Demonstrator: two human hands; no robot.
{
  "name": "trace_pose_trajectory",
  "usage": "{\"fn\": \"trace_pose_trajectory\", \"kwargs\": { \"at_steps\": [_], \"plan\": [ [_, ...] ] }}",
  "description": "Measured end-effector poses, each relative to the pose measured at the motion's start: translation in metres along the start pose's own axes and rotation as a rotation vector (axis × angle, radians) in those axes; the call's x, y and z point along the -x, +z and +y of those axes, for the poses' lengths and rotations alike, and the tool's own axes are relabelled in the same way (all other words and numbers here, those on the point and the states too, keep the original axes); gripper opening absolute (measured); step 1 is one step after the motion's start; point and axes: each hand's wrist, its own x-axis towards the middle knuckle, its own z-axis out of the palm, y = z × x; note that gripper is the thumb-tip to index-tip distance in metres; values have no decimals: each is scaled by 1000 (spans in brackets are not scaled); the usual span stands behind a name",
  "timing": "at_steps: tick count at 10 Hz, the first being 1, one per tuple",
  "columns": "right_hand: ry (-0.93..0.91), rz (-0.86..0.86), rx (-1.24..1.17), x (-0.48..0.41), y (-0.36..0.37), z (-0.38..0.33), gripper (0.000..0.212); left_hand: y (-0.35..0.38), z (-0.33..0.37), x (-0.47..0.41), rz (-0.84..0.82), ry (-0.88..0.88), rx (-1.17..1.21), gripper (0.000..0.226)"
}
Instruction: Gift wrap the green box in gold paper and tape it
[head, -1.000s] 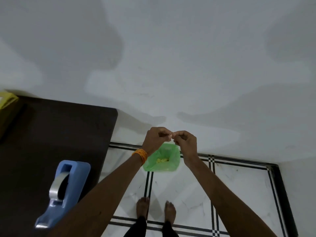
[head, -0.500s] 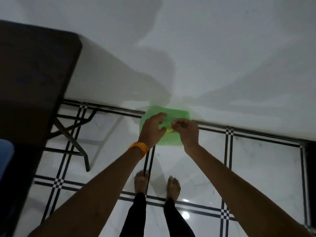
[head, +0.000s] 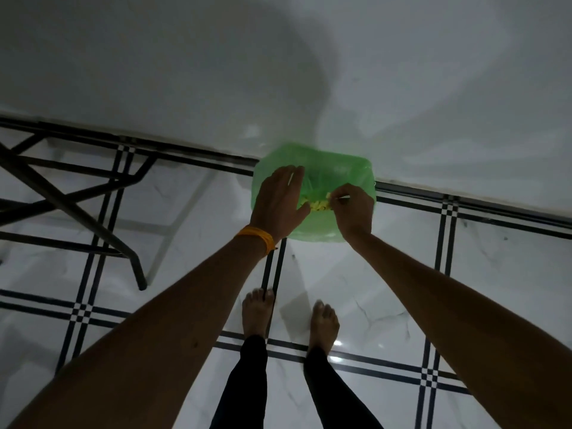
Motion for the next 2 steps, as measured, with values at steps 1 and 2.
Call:
{"fn": "trace_pose_trajectory", "kwargs": {
  "at_steps": [1, 2],
  "plan": [
    [-2, -51, 134, -5, 7, 9, 20, 12, -11, 0, 26, 35, -24, 71],
    [11, -47, 244, -5, 4, 14, 21, 14, -15, 1, 59, 31, -52, 72]
  ]
}}
